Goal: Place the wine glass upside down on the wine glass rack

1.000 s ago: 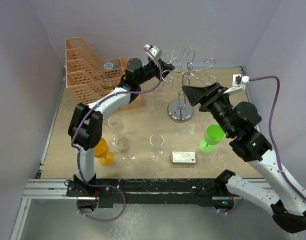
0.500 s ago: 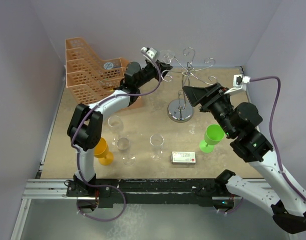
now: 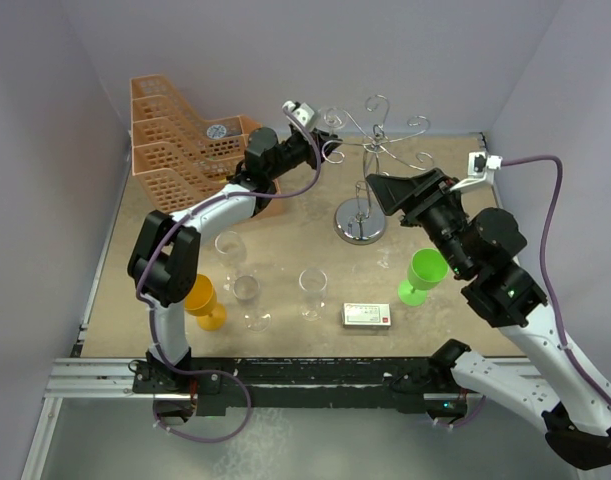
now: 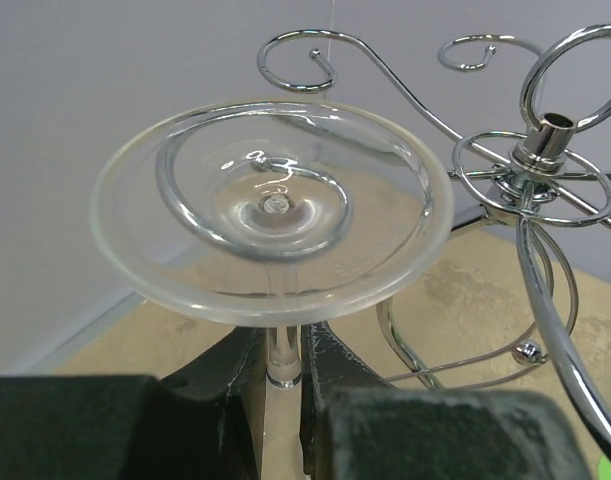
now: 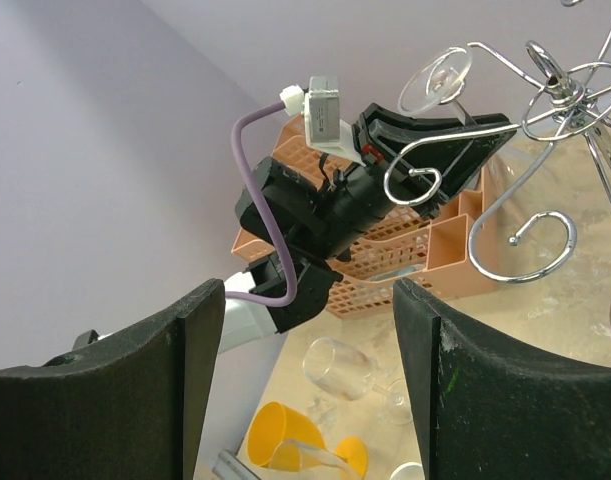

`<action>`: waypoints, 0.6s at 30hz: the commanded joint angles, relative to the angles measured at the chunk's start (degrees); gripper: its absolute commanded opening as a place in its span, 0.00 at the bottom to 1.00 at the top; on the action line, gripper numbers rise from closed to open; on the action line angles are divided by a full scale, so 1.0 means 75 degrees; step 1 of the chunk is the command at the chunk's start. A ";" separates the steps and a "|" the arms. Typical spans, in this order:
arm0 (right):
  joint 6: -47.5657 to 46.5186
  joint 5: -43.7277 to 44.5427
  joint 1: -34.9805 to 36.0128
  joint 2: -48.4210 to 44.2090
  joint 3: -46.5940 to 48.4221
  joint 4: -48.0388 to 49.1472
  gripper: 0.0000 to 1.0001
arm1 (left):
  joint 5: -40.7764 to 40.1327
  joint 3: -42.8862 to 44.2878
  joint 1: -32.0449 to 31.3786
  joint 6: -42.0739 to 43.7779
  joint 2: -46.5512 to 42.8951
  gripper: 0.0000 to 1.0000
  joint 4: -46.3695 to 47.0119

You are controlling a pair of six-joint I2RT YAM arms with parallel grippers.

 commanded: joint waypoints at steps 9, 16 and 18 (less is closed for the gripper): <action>0.0035 0.0095 0.0011 0.0013 -0.0067 0.0120 0.70 | -0.0176 -0.0328 -0.0055 0.0852 -0.0588 0.33 -0.0317; 0.0005 0.0307 0.0005 0.0088 -0.0083 -0.0071 0.70 | -0.0431 -0.0926 -0.0062 0.0578 -0.1330 0.49 -0.0384; -0.0215 0.0232 0.0003 0.0193 0.0031 -0.0261 0.71 | -0.0563 -0.1166 -0.0055 0.0554 -0.1608 0.51 -0.0469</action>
